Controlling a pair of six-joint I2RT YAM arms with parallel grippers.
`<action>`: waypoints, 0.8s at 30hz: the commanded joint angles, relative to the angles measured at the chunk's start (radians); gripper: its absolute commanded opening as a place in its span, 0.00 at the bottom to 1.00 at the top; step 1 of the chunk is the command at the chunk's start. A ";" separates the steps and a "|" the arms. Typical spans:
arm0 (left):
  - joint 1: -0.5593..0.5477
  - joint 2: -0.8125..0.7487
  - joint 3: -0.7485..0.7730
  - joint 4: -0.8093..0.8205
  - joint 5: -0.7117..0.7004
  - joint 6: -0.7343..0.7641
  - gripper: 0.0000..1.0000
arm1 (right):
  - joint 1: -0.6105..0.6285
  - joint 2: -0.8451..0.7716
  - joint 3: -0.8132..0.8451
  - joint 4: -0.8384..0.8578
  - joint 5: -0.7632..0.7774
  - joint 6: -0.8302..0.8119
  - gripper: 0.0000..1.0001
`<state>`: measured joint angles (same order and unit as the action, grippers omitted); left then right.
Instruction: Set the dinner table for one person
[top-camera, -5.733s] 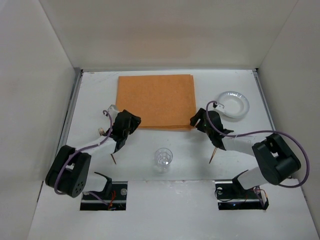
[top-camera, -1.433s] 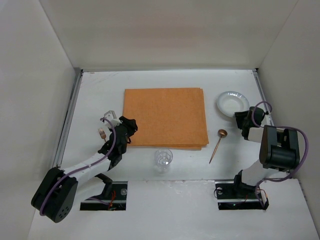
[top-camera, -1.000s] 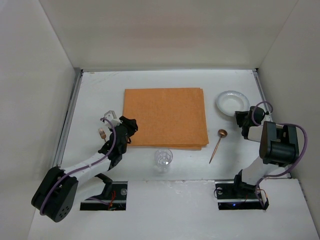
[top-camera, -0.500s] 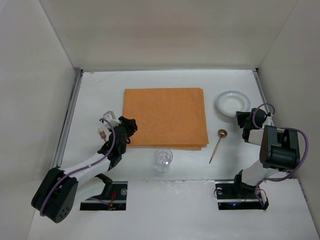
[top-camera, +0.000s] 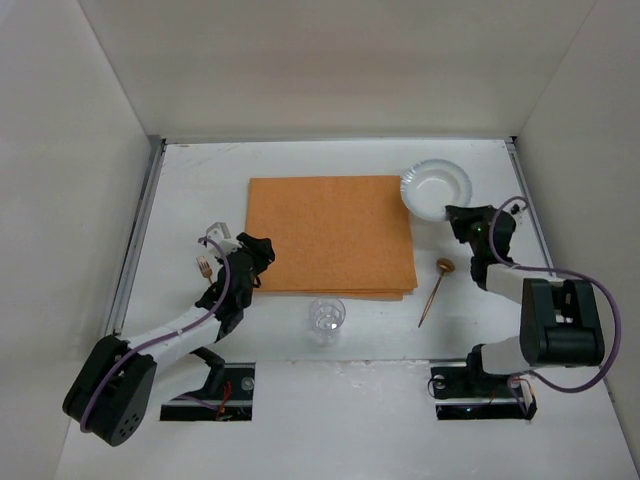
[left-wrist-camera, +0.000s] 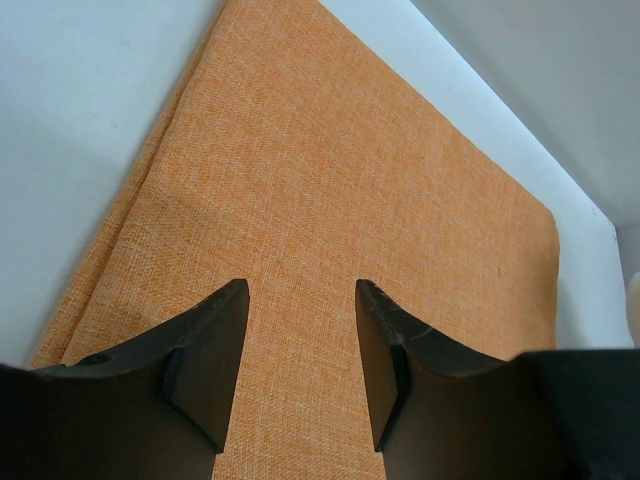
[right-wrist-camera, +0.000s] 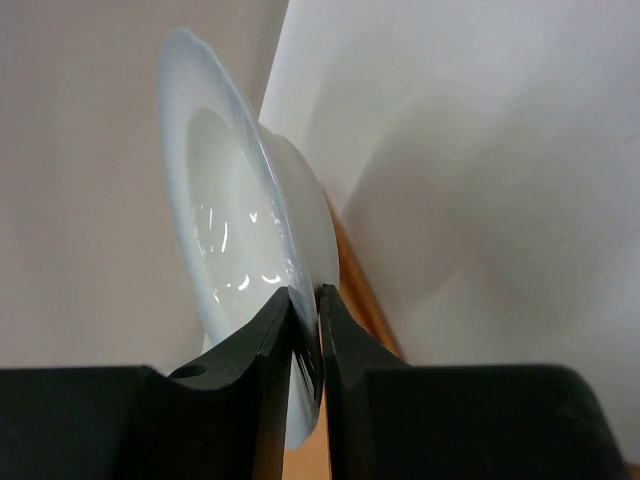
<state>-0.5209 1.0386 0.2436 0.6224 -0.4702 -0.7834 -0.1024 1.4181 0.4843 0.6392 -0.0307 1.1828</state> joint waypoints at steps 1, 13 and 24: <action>0.023 -0.006 -0.007 0.042 0.002 -0.007 0.44 | 0.110 -0.033 0.079 0.113 -0.060 0.014 0.15; 0.083 -0.028 -0.018 0.025 0.041 -0.016 0.44 | 0.453 0.177 0.252 0.089 -0.060 0.060 0.16; 0.089 -0.045 -0.018 0.011 0.045 -0.016 0.44 | 0.580 0.292 0.332 0.062 -0.078 0.074 0.16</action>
<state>-0.4305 1.0157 0.2356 0.6189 -0.4213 -0.7979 0.4492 1.7164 0.7380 0.5816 -0.0872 1.2182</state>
